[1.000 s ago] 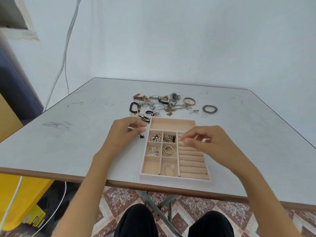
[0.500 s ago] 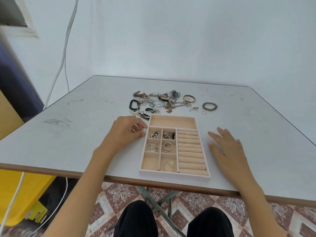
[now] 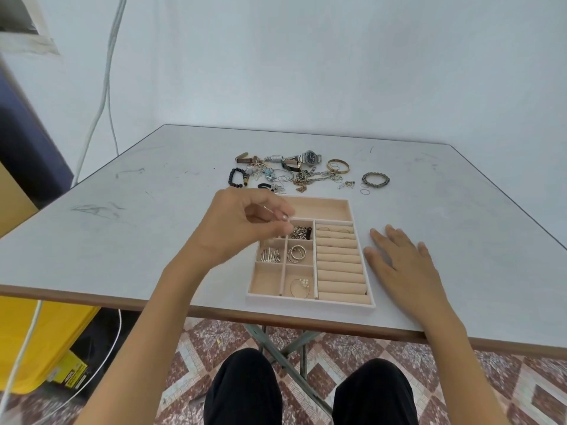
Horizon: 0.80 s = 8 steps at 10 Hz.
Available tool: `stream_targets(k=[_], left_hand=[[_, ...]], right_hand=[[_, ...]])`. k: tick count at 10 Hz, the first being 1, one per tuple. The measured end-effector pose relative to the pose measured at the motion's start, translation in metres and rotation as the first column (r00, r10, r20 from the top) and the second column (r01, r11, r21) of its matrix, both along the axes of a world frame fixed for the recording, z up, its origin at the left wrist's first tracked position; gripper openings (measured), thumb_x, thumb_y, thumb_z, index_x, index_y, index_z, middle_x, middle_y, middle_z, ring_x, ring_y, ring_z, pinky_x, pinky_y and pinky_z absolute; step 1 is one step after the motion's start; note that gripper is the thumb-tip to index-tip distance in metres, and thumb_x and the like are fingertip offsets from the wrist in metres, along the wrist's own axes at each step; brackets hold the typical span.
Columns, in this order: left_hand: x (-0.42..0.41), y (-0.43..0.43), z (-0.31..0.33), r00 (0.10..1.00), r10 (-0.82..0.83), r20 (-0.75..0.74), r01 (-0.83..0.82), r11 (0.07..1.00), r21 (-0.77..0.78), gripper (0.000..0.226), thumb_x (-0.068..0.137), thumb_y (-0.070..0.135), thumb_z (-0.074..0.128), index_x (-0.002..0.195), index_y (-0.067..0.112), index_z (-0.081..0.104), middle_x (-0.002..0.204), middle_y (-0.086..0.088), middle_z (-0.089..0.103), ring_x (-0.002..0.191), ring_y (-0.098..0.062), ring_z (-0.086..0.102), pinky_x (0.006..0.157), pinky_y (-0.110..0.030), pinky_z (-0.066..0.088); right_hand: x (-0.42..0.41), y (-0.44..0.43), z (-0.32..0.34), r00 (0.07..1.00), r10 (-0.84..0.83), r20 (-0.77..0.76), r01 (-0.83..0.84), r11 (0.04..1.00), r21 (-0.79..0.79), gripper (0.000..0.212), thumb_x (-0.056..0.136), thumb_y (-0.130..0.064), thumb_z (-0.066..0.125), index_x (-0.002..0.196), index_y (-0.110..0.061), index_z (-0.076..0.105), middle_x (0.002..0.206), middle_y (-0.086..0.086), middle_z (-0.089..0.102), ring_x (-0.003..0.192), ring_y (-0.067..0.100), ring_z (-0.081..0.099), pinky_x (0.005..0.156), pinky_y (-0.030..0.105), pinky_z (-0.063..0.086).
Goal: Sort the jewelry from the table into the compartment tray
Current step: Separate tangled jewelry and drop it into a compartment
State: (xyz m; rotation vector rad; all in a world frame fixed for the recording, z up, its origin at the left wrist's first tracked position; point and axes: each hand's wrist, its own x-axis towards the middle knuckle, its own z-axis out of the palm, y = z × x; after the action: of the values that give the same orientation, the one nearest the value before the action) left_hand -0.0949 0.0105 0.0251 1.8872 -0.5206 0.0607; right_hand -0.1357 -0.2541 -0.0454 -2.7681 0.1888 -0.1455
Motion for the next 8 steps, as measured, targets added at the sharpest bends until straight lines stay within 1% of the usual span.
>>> stream_targets(k=[1,2,3,4,6,7,8], left_hand=[[-0.013,-0.011,-0.003,0.988,-0.150,-0.046,0.154,0.983,0.099,0.020,0.067,0.010,0.084,0.085,0.014,0.076,0.075,-0.002,0.072,0.068,-0.010,0.065,0.069,-0.019,0.054],[-0.019,-0.018,-0.013,0.980,-0.186,-0.066,0.194,0.972,0.131,0.021,0.065,0.011,0.086,0.083,0.017,0.076,0.074,0.000,0.071,0.068,-0.011,0.066,0.070,-0.021,0.055],[-0.021,-0.019,-0.017,0.982,-0.166,-0.087,0.178,0.971,0.159,0.022,0.063,0.012,0.087,0.081,0.019,0.076,0.074,0.001,0.071,0.069,-0.013,0.066,0.072,-0.026,0.056],[-0.022,-0.017,-0.015,0.981,-0.152,-0.117,0.169,0.973,0.158,0.022,0.063,0.011,0.086,0.082,0.017,0.077,0.074,-0.001,0.071,0.068,-0.016,0.066,0.072,-0.026,0.055],[-0.025,-0.015,-0.002,0.985,-0.146,-0.092,0.158,0.979,0.129,0.018,0.067,0.013,0.084,0.083,0.017,0.076,0.075,-0.002,0.072,0.064,-0.011,0.065,0.067,-0.017,0.052],[-0.027,-0.014,0.006,0.987,-0.150,-0.057,0.156,0.980,0.121,0.017,0.068,0.014,0.083,0.083,0.015,0.076,0.075,-0.003,0.072,0.063,-0.013,0.065,0.065,-0.014,0.050],[-0.028,-0.014,0.009,0.986,-0.158,-0.052,0.164,0.978,0.127,0.018,0.068,0.013,0.082,0.085,0.013,0.076,0.076,-0.006,0.073,0.069,-0.020,0.069,0.068,-0.015,0.052]], right_hand=[[0.000,0.000,0.000,1.000,0.001,0.010,-0.001,1.000,0.007,0.053,0.101,-0.046,0.026,0.150,-0.030,0.024,0.160,-0.004,0.012,0.148,0.009,0.003,0.120,0.038,-0.002],[0.000,0.000,0.000,1.000,0.000,0.006,0.000,1.000,0.005,0.053,0.101,-0.046,0.026,0.151,-0.030,0.024,0.160,-0.004,0.011,0.148,0.009,0.003,0.120,0.038,-0.003],[0.000,0.000,-0.001,1.000,-0.003,0.017,0.003,1.000,0.008,0.053,0.100,-0.046,0.028,0.150,-0.030,0.025,0.160,-0.004,0.012,0.148,0.010,0.004,0.120,0.038,-0.002],[0.000,0.000,-0.001,1.000,-0.004,0.019,0.003,1.000,0.009,0.052,0.100,-0.046,0.028,0.150,-0.029,0.025,0.160,-0.003,0.012,0.148,0.011,0.004,0.120,0.038,-0.001],[0.000,0.000,-0.001,1.000,0.000,0.016,-0.001,1.000,0.011,0.053,0.100,-0.046,0.028,0.150,-0.030,0.024,0.160,-0.003,0.012,0.148,0.010,0.003,0.120,0.039,-0.002],[0.000,-0.001,-0.002,1.000,-0.001,0.018,0.000,1.000,0.013,0.053,0.100,-0.046,0.028,0.150,-0.030,0.025,0.160,-0.004,0.012,0.148,0.010,0.004,0.120,0.039,-0.002],[-0.001,-0.001,-0.001,1.000,-0.001,0.014,0.001,1.000,0.009,0.053,0.100,-0.047,0.028,0.150,-0.030,0.025,0.160,-0.004,0.012,0.148,0.010,0.003,0.120,0.038,-0.002]])
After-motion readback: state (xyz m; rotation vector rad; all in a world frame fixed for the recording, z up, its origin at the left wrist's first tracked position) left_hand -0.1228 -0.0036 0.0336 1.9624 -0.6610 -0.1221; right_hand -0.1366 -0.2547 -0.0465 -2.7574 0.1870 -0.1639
